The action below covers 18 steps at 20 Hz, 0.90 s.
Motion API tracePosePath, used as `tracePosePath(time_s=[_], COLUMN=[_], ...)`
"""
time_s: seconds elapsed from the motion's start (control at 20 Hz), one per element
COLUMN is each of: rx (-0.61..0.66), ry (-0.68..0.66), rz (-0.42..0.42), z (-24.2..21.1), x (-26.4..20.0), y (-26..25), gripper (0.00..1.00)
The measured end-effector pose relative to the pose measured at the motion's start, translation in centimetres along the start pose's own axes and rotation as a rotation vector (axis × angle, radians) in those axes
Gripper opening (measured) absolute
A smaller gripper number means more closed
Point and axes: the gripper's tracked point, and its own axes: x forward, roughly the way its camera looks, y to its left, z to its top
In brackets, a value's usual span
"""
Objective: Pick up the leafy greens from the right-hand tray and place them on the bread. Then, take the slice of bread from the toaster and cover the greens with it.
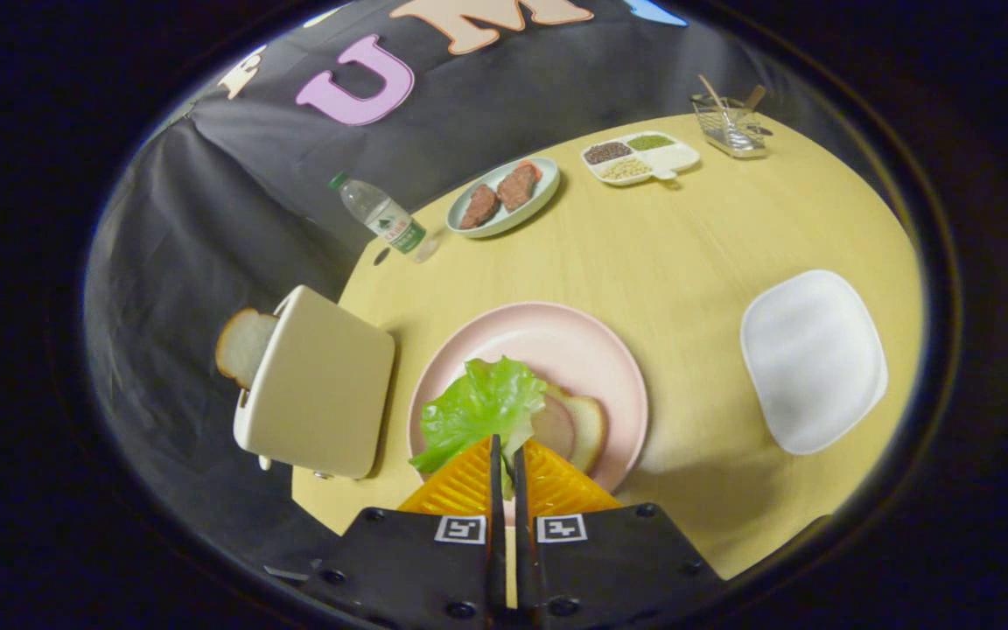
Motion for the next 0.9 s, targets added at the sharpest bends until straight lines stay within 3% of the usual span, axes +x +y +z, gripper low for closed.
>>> tracePosePath(time_s=[0.4, 0.5, 0.8, 0.9], rx=[-0.115, -0.147, -0.118, -0.107], ry=[0.017, 0.030, 0.035, 0.026], rz=[-0.111, -0.143, -0.102, -0.095], z=[-0.4, -0.4, 0.5, 1.2], x=[-0.7, -1.4, -3.9, -4.8], y=[-1.9, -2.2, -0.2, 0.3], gripper=[0.14, 0.36, 1.00, 1.00])
